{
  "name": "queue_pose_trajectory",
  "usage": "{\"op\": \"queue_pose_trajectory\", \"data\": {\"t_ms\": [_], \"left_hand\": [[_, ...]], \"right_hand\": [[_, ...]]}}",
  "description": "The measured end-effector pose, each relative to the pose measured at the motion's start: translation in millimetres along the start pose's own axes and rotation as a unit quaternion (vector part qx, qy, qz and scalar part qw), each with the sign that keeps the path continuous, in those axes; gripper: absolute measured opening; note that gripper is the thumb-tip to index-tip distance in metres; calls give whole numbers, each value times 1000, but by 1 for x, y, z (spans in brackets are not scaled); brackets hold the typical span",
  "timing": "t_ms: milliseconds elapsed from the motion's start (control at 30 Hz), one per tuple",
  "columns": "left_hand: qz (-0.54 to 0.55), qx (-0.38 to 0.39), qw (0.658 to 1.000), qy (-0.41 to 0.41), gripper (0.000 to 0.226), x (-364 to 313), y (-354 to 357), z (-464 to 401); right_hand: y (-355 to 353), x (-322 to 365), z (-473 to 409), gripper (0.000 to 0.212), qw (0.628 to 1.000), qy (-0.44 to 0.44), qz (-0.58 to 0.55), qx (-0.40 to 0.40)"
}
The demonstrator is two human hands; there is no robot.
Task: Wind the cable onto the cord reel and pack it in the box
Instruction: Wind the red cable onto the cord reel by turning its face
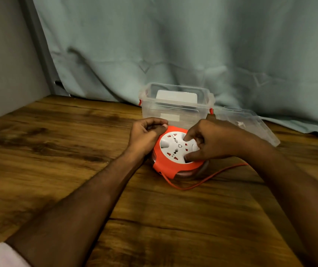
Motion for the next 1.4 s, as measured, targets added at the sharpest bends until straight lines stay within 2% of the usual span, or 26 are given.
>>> {"op": "queue_pose_trajectory", "data": {"t_ms": [100, 300, 400, 500, 600, 633, 700, 767, 833, 900, 933, 1000, 1200, 1333, 1400], "left_hand": [[4, -3, 1000, 1, 15, -1, 1, 2], [10, -15, 1000, 3, 15, -1, 1, 4], [8, -26, 1000, 6, 16, -1, 0, 4], [0, -37, 999, 16, 16, -2, -1, 3], [-11, -30, 999, 29, 15, -3, 0, 4], [-16, -22, 999, 35, 14, -4, 1, 4], [-20, -8, 999, 38, 13, -4, 2, 4], [-18, 1, 1000, 23, 14, -2, 1, 4], [-19, 5, 1000, 10, 14, -1, 1, 3], [-24, 9, 1000, 6, 14, 0, 1, 2], [-26, 12, 1000, 5, 13, 1, 2, 2], [-29, 15, 999, 5, 13, 2, 2, 1], [-33, 15, 999, 8, 13, 2, 2, 0], [-32, 17, 999, 21, 14, 1, 4, 2], [-35, 14, 999, 25, 14, 1, 5, 2]], "right_hand": [[-1, 2, 1, 78, 999, 8, 43, -28], [5, 13, 2, 67, 997, 55, 17, -42], [8, 24, 4, 72, 992, 99, 41, -63], [13, 29, 6, 84, 979, 180, 23, -95], [21, 37, 6, 92, 974, 216, 12, -73], [20, 39, 6, 88, 975, 213, 17, -61], [10, 38, 5, 66, 983, 177, 15, -56], [-5, 37, 4, 47, 993, 100, 23, -60], [-15, 37, 5, 14, 999, 6, 22, -25], [-15, 37, 8, 46, 998, -51, -3, 45], [-13, 35, 9, 55, 995, -48, -21, 81], [-11, 34, 9, 64, 992, -50, -41, 105], [-8, 37, 10, 69, 991, -61, -13, 117], [-13, 38, 11, 63, 996, -46, 5, 71], [-13, 36, 11, 62, 999, -24, 23, 16]]}}
Point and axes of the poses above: each hand's wrist, its own z-axis away from the middle knuckle, its own y-axis out of the palm, x = y × z, the point moved 5 cm from there along -z, towards the middle knuckle, and after that the axes turned 7 degrees about z, right-handed, at the moved point
